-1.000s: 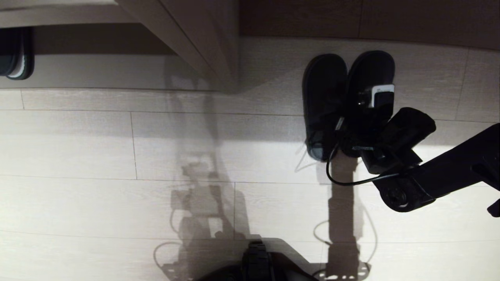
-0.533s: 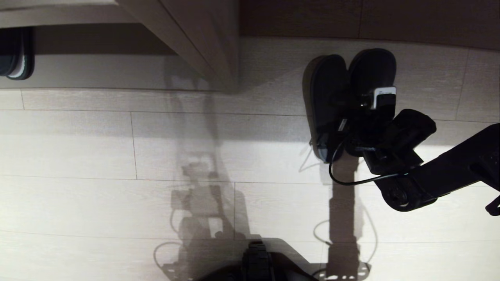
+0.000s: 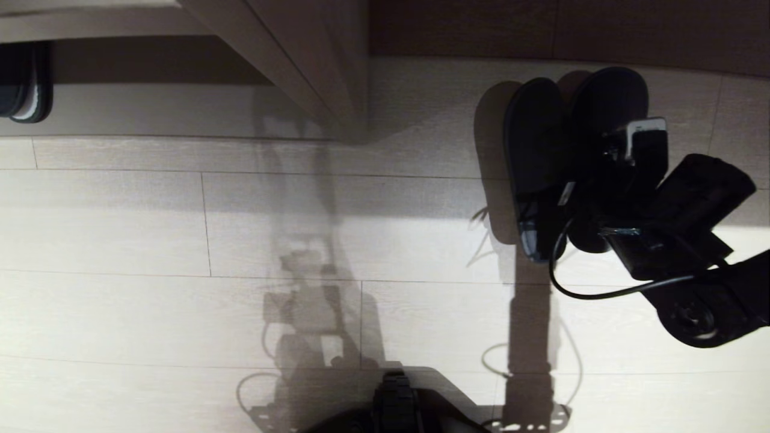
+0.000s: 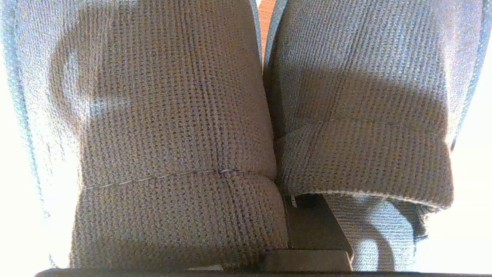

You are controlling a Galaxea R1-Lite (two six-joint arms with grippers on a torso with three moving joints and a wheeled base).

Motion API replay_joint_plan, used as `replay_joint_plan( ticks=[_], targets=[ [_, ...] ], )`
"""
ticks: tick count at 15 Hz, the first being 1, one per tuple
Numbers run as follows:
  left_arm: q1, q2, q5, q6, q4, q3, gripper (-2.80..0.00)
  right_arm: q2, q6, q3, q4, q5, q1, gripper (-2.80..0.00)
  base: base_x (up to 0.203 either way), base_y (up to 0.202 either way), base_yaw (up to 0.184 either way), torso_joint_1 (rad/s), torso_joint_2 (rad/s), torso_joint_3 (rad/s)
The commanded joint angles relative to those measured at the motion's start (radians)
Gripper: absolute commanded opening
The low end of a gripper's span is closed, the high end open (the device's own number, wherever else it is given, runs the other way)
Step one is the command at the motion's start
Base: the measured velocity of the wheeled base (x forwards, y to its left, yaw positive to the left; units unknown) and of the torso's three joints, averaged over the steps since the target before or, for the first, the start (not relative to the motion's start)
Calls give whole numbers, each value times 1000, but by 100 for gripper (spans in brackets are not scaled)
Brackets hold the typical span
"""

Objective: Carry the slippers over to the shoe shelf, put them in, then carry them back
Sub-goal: Pick up the slippers on the floor, then place the slippers into the shoe cabinet

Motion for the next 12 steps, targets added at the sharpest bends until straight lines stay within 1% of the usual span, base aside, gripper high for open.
replay_joint_plan(
  ticks=[1, 3, 5, 8, 10, 12],
  targets=[
    [0, 0, 0, 0, 0, 0, -280, -206, 1, 96, 63, 0, 3, -280, 0, 0, 0, 0, 0, 0],
    [0, -1, 0, 0, 0, 0, -280, -385, 23, 226, 191, 0, 11, -280, 0, 0, 0, 0, 0, 0],
    [0, 0, 0, 0, 0, 0, -280, -557, 47, 312, 328, -2, 16, -280, 0, 0, 0, 0, 0, 0],
    [0, 0, 0, 2, 0, 0, -280, -834, 69, 376, 556, -2, 11, -280, 0, 0, 0, 0, 0, 0],
    [0, -1, 0, 0, 0, 0, -280, -1022, 76, 398, 685, 2, -31, -280, 0, 0, 0, 0, 0, 0],
    [0, -1, 0, 2, 0, 0, -280, -1208, 79, 425, 805, 24, -80, -280, 0, 0, 0, 0, 0, 0]
  ],
)
